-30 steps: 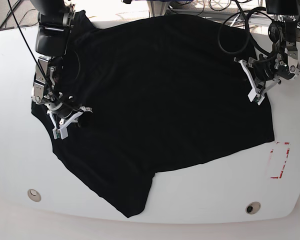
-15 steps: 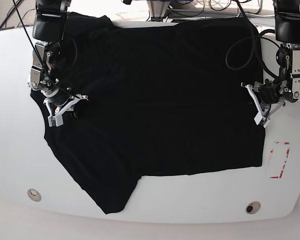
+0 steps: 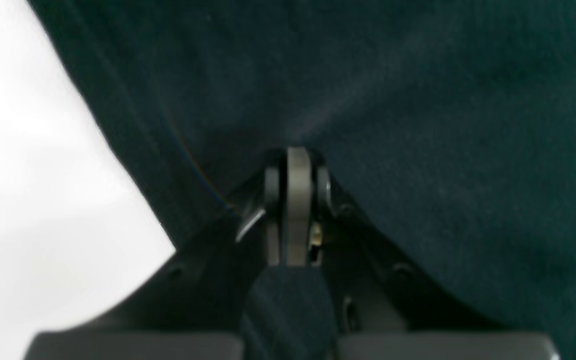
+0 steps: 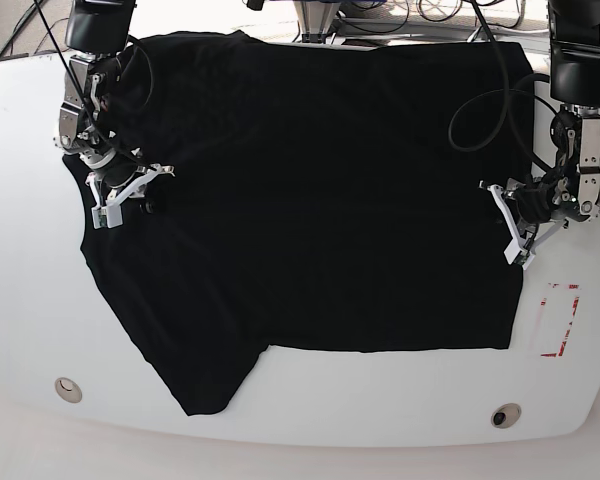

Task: Layout the t-shirt on the table in an organized manner, then fold the t-shirt properly
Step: 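Drag the held shirt edges with both grippers toward the collar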

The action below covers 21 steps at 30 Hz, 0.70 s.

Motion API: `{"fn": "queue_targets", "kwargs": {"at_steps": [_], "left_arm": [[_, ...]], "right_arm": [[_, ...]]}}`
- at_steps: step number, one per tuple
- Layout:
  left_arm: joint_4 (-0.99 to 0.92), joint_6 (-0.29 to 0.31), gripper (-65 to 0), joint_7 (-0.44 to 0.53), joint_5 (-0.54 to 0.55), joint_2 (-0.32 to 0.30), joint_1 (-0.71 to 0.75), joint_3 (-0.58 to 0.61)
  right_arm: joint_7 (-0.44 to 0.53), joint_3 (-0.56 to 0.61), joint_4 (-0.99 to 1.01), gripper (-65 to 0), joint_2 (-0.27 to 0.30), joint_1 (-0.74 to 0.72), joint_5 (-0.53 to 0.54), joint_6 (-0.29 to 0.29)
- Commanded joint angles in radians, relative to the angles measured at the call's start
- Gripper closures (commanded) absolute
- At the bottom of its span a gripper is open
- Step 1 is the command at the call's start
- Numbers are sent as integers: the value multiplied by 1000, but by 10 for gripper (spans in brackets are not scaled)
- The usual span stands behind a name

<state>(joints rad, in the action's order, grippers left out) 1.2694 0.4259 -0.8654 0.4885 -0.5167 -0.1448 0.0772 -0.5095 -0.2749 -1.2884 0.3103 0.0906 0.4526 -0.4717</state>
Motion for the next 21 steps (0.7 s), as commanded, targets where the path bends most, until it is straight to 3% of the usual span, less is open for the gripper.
{"fn": "queue_targets", "kwargs": {"at_steps": [1, 10, 21], "left_arm": [[14, -6, 0, 31, -3, -18, -20, -9], [56, -5, 0, 33, -1, -39, -45, -14], [373, -5, 0, -41, 0, -75, 43, -58]], "right_arm": [[-208, -24, -33, -59, 10, 48, -91, 43], [-291, -82, -187, -59, 10, 80, -91, 41], [-467, -134, -514, -62, 10, 76, -91, 37]]}}
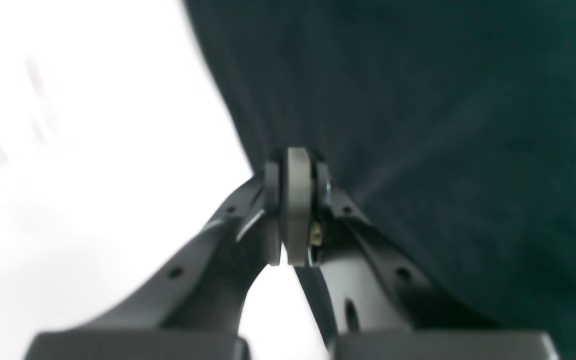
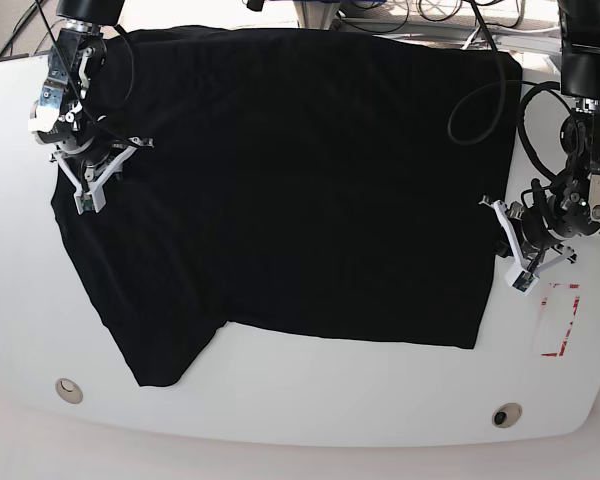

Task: Layout the t-shirt on the table in an organized manner, then fold the t-shirt properly
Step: 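Drag the held shirt edges with both grippers toward the collar, then pull the shirt sides outward with both grippers to square the body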

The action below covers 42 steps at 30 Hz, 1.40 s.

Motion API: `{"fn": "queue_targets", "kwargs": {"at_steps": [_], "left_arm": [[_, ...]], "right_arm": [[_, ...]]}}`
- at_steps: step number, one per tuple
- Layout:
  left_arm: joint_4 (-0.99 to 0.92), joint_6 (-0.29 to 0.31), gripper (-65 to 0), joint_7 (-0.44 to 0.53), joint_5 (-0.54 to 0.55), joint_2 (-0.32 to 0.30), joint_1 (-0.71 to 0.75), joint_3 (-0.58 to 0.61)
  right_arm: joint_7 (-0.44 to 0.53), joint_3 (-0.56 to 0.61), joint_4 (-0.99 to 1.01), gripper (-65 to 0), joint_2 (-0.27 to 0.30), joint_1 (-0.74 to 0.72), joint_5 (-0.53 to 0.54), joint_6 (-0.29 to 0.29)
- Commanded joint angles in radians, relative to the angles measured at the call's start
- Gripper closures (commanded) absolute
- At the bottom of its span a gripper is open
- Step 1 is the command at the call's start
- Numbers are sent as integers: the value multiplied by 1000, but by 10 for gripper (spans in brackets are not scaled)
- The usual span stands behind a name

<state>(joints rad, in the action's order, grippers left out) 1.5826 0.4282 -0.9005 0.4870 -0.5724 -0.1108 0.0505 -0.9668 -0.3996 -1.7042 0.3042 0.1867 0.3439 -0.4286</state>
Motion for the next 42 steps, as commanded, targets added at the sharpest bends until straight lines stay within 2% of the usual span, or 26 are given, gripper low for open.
{"fn": "queue_targets", "kwargs": {"at_steps": [1, 8, 16, 22, 32, 35, 37, 42], "left_arm": [[91, -7, 0, -19, 3, -18, 27, -48], [236, -7, 0, -115, 3, 48, 156, -143], [258, -7, 0, -122, 2, 110, 299, -176], [258, -7, 0, -122, 2, 153, 372, -176], [180, -9, 0, -62, 0, 159, 403, -157], [115, -9, 0, -39, -1, 154, 397, -157], [69, -9, 0, -21, -1, 144, 382, -157], [-37, -9, 0, -12, -1, 116, 326, -156]], "right_arm": [[-19, -9, -124, -62, 16, -20, 17, -6], [-33, -8, -219, -62, 13, 10, 17, -6], [-28, -31, -216, -59, 11, 83, 17, -6], [-27, -80, -213, -59, -44, 135, 10, -6], [-21, -84, -109, -59, -84, 156, 10, -8], [16, -83, -58, -59, -87, 155, 13, -8], [47, -83, -20, -59, -86, 142, 13, -8], [55, -83, 83, -59, -81, 79, 8, -8]]}}
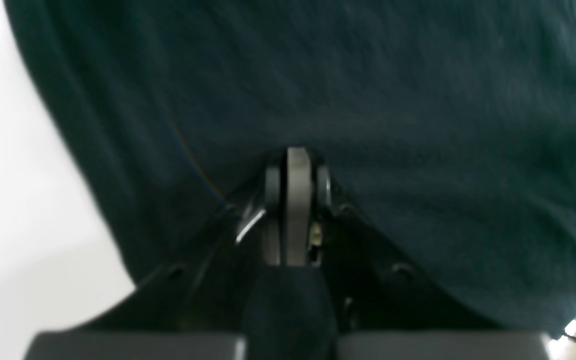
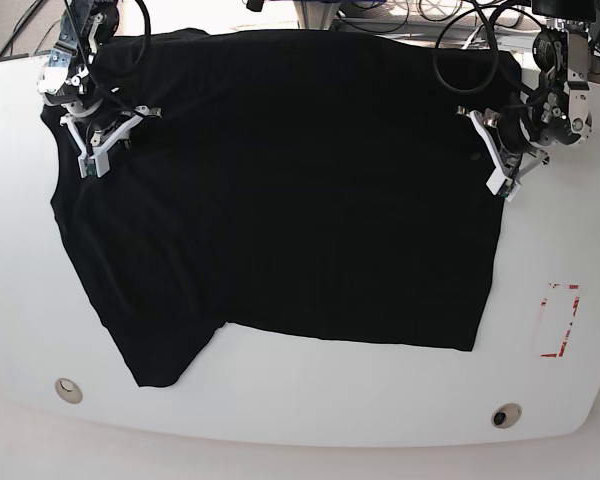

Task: Layout the t-shirt on the table in an organized manner, then fold the t-shirt properly
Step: 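Pull the shirt sides outward with both grippers to square the body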

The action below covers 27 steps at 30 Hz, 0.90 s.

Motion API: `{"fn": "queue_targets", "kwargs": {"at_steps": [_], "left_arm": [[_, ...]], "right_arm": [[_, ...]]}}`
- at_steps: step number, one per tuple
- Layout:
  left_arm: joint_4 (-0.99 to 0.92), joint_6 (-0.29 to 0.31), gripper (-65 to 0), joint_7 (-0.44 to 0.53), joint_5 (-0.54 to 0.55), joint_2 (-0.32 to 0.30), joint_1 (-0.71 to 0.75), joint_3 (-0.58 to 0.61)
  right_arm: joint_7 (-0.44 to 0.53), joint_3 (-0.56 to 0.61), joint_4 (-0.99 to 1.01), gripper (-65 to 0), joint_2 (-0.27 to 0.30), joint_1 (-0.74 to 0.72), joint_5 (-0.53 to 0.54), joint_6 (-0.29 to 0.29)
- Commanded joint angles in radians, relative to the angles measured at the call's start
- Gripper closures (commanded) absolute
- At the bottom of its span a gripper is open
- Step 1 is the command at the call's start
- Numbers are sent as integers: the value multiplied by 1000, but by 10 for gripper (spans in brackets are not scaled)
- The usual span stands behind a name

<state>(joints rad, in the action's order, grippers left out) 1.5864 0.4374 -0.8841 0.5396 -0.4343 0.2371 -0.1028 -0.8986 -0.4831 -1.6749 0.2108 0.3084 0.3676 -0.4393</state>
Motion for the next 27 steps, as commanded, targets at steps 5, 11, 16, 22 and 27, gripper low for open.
{"fn": "queue_targets", "kwargs": {"at_steps": [5, 11, 16, 22, 27], "left_arm": [[-128, -18, 0, -28, -54, -47, -104, -2], [-199, -16, 0, -16, -54, -70, -196, -2], [-242, -16, 0, 56, -54, -91, -242, -2], [-289, -16, 0, 138, -54, -103, -279, -1], [-332, -16, 0, 185, -54, -105, -322, -1]], "right_arm": [[-12, 2, 134, -59, 29, -105, -15, 3], [-12, 7, 204, -59, 34, -183, -15, 3], [-9, 53, 262, -59, 39, -248, -15, 3], [-6, 68, 302, -59, 39, -308, -17, 4], [-6, 70, 339, -59, 40, -352, -17, 4]]}}
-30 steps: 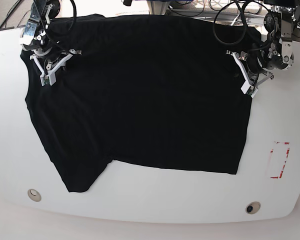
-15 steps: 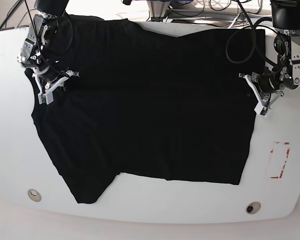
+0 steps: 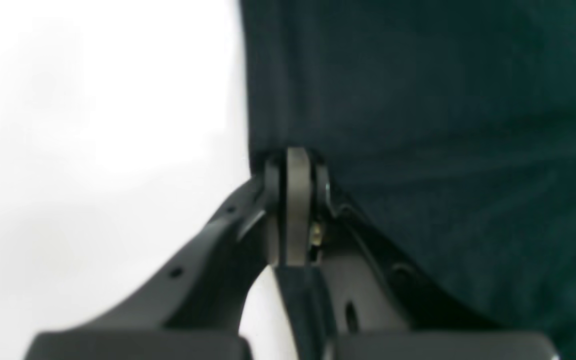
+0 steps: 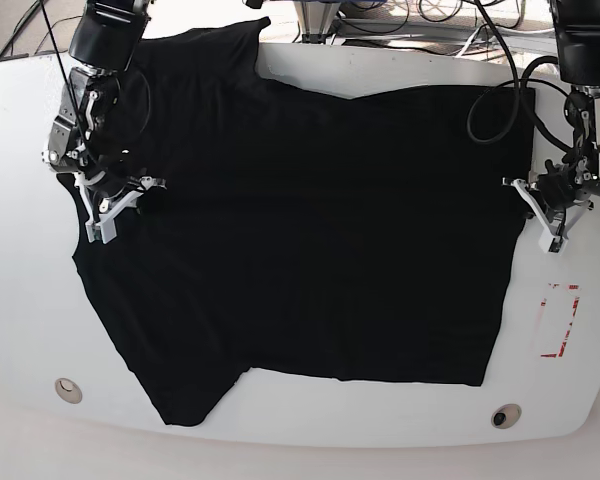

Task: Layout the t-shirt on the table in an organized manner, then fold the t-shirt properly
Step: 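Pull the shirt sides outward with both grippers to square the body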

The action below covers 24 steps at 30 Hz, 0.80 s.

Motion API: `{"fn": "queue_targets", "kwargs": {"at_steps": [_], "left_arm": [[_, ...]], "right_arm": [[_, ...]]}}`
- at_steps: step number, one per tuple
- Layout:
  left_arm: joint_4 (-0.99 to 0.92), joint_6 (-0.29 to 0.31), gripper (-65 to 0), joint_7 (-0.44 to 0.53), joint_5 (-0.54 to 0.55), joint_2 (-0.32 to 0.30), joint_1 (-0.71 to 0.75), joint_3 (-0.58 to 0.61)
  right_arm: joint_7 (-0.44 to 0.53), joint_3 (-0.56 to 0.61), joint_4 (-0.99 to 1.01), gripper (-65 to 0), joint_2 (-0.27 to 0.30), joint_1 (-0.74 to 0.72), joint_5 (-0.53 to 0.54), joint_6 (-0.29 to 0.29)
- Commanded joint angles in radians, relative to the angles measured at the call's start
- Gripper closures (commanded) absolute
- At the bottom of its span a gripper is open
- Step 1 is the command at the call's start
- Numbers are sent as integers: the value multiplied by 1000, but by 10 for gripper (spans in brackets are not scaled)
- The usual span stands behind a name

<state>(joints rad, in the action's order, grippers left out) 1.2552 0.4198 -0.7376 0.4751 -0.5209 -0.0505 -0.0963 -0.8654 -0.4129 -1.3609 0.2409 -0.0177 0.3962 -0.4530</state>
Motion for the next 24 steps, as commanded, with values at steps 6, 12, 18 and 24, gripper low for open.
{"fn": "queue_targets", "kwargs": {"at_steps": [6, 12, 18, 24], "left_arm": [[-39, 1, 0, 89, 10, -20, -90, 43], [-30, 1, 0, 106, 10, -20, -105, 76], [51, 1, 0, 102, 12, -18, -98, 74], [209, 1, 0, 54, 12, -18, -24, 56]], "right_arm": [[-4, 18, 105, -59, 11, -80, -46, 18], [61, 98, 136, -59, 39, -95, -46, 23], [56, 99, 94, -59, 38, -92, -35, 23], [19, 98, -104, -106, 39, -35, -35, 20]]}}
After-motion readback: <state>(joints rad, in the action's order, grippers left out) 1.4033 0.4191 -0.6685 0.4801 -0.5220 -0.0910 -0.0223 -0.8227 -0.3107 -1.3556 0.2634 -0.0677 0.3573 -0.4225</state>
